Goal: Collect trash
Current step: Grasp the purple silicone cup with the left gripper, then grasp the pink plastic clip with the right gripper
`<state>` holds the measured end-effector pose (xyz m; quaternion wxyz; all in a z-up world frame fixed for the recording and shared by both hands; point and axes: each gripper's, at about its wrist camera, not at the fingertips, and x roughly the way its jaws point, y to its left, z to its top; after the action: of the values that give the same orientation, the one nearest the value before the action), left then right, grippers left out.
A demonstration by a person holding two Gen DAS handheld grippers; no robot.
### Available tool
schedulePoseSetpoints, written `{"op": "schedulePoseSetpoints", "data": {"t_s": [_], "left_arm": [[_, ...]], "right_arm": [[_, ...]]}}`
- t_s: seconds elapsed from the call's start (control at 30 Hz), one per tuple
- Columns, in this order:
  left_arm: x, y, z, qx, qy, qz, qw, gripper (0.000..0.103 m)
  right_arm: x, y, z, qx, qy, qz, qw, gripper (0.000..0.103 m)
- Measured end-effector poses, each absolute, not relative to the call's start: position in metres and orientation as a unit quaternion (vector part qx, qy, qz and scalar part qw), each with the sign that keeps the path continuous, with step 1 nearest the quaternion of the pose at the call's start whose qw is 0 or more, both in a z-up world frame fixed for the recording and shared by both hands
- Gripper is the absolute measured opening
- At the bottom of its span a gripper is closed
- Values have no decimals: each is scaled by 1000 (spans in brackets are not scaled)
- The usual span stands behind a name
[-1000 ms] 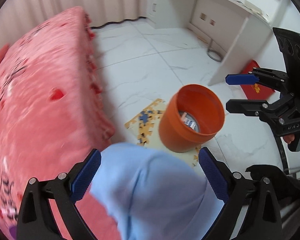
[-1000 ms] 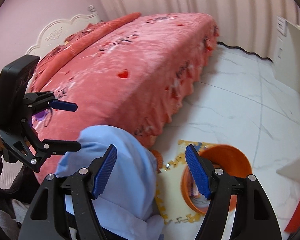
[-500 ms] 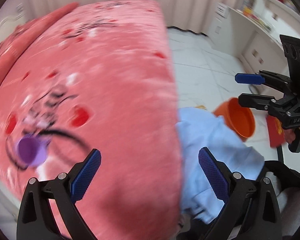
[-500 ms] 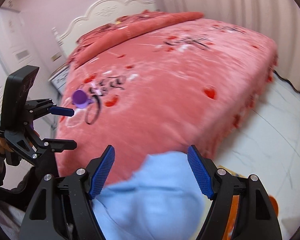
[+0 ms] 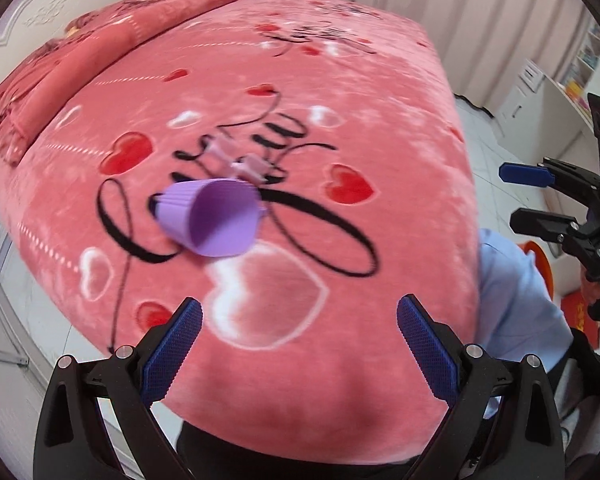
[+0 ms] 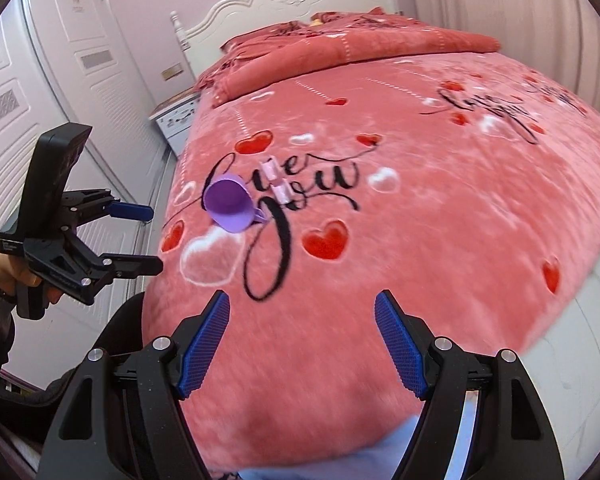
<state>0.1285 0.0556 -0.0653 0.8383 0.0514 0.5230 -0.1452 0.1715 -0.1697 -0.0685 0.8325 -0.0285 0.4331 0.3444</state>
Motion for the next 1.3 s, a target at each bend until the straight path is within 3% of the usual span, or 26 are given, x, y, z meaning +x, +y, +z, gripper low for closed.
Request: {"op": "schedulePoseSetpoints", "data": {"t_s": [0.63,0.7,0.73,0.77,0.83,0.97,1.13,1.3], "left_arm": [[229,128,-118,24,548,-162,821,96],[232,132,-122,18,544,-173,821,84],[235,133,-125,13,549,-186,815,63],[237,134,-128,11,553,-192,811,50],[238,135,-134,18,561,-200,803,43],[233,140,-131,27,559,-214,801,43],[229,152,-122,28,552,-210,806,39],[229,154,-121,27,550,-212,808,29]], "right_arm": [[259,-75,-101,-58,453,381,804,75],[268,-67,-106,-61,454,382,803,75],[274,-61,-109,-64,455,384,801,75],[277,-58,-111,-64,456,386,799,75],[284,-49,-115,-69,456,391,797,75],[294,-34,-123,-77,454,402,792,74],[312,-14,-139,-93,462,410,780,56],[325,5,-155,-108,466,412,776,56]]}}
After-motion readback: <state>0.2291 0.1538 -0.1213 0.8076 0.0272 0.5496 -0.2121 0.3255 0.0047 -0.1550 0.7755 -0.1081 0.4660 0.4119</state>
